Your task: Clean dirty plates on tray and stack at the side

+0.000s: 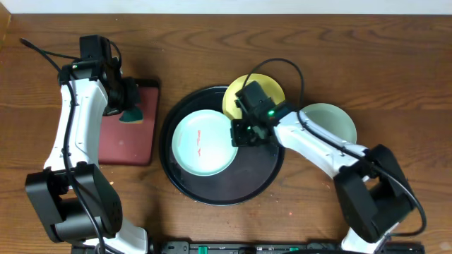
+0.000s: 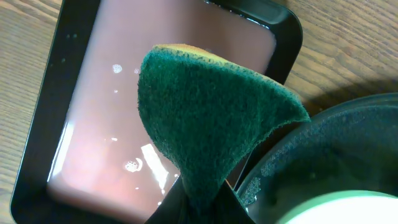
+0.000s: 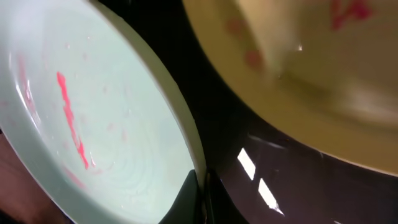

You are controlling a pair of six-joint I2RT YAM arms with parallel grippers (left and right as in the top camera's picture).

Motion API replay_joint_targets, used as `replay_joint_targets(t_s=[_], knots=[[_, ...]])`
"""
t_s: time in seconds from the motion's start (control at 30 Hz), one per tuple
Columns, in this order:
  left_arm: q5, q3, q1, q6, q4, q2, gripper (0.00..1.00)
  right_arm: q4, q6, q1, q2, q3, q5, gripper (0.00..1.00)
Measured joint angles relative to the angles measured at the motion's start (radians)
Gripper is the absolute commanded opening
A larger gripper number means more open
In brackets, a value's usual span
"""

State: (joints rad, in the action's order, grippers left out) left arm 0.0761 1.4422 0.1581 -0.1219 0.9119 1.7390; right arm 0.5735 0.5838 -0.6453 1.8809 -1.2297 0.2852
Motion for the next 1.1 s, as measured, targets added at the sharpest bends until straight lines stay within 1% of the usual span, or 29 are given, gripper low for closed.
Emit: replay_joint_targets(t_s=[0.03, 0.07, 0.17, 0.2, 0.27, 0.47, 0.73, 0.87, 1.1], knots=[[0.000, 0.000, 0.000, 0.000, 0.000, 0.000, 0.07, -0.003, 0.006, -0.006, 0.011, 0.000, 0.000, 0.02], [0.000, 0.000, 0.000, 0.000, 0.000, 0.000, 0.07, -0.003, 0.011, -0.013, 0.027, 0.000, -0.001, 0.05], [0.000, 0.000, -0.002, 0.000, 0.000, 0.000, 0.08, 0.000, 0.020, -0.018, 0.060, 0.000, 0.003, 0.22], [0.000, 0.000, -0.003, 0.000, 0.000, 0.000, 0.07, 0.004, 0.027, -0.018, 0.065, 0.000, 0.003, 0.26], [0.000, 0.000, -0.003, 0.000, 0.000, 0.000, 0.07, 0.005, 0.034, -0.018, 0.066, 0.000, 0.004, 0.29], [0.012, 0.000, -0.003, 0.000, 0.000, 0.000, 0.07, 0.036, 0.050, -0.018, 0.066, -0.011, 0.006, 0.15], [0.057, 0.000, -0.030, 0.008, 0.013, 0.000, 0.08, 0.035, 0.086, -0.032, 0.083, -0.013, 0.000, 0.12], [0.068, 0.000, -0.072, 0.011, 0.020, 0.000, 0.08, 0.034, 0.096, -0.031, 0.103, -0.018, 0.014, 0.01], [0.092, 0.000, -0.153, 0.025, 0.062, 0.000, 0.07, 0.031, 0.105, -0.031, 0.107, -0.020, 0.031, 0.01]])
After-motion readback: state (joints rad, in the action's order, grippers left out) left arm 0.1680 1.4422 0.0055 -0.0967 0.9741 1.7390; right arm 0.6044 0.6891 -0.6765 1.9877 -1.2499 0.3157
